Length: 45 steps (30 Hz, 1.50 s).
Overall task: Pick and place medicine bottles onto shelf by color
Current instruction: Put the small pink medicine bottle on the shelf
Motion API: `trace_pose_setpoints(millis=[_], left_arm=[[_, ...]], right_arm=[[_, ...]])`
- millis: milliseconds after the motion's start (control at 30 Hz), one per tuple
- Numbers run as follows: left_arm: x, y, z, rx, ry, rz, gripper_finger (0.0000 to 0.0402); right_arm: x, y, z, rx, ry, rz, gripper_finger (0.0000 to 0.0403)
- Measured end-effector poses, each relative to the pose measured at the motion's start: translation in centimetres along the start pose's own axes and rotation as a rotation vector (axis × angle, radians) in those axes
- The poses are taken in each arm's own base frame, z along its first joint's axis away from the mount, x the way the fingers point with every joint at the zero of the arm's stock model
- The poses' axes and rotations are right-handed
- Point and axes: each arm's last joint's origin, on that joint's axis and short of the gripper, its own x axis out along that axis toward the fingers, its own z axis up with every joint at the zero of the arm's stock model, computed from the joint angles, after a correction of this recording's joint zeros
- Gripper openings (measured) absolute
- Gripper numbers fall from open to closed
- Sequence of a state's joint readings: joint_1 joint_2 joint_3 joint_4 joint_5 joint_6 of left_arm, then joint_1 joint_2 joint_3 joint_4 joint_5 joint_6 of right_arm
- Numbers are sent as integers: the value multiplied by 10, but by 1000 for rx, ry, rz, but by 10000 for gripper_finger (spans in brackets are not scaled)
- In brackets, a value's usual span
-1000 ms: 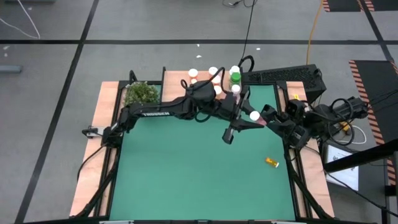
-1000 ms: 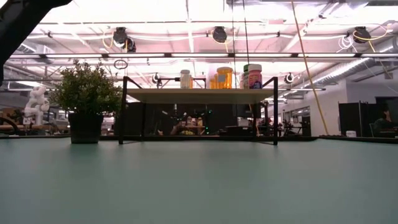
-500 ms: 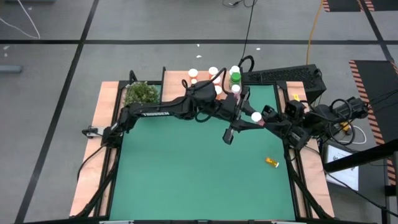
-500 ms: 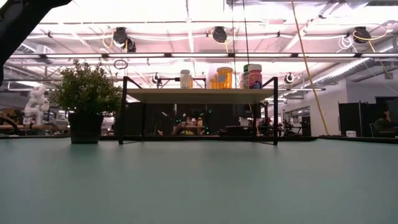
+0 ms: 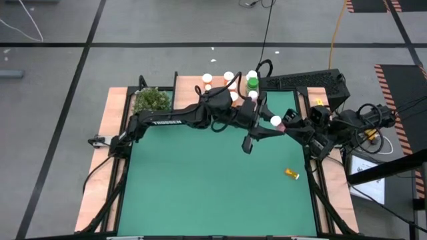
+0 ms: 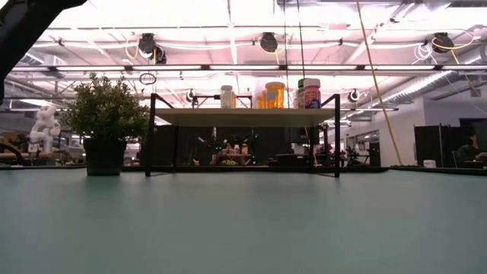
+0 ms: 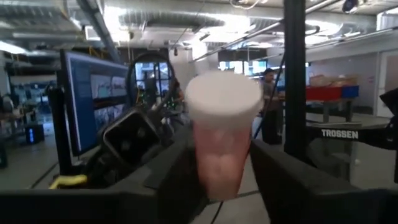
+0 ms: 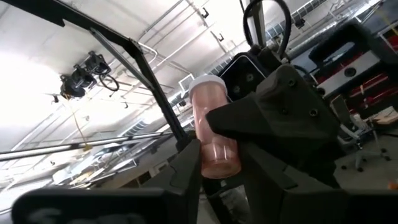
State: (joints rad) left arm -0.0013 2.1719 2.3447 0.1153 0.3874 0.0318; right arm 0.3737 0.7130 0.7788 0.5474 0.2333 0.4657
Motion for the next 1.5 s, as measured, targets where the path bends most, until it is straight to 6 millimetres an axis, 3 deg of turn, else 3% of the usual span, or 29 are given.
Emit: trace_pose_setpoints(millis=[333,633,933,1167,1500], left_arm=[[0,1,-6,-63,55,27,276],[-6,11,-12,-91,139,49,359],[-25,27,9,-53,158,88,370],[-32,39,6,-30,190,111,370],[-35,39,5,-40,212,-32,370]], right_arm=[[-7,1,5,-64,12,-5,86],[-20,1,13,-120,34,-18,85],[-33,-1,17,-152,82,-66,85],[-35,-3,16,-170,103,-106,85],[-38,-11,9,-189,152,-246,86]])
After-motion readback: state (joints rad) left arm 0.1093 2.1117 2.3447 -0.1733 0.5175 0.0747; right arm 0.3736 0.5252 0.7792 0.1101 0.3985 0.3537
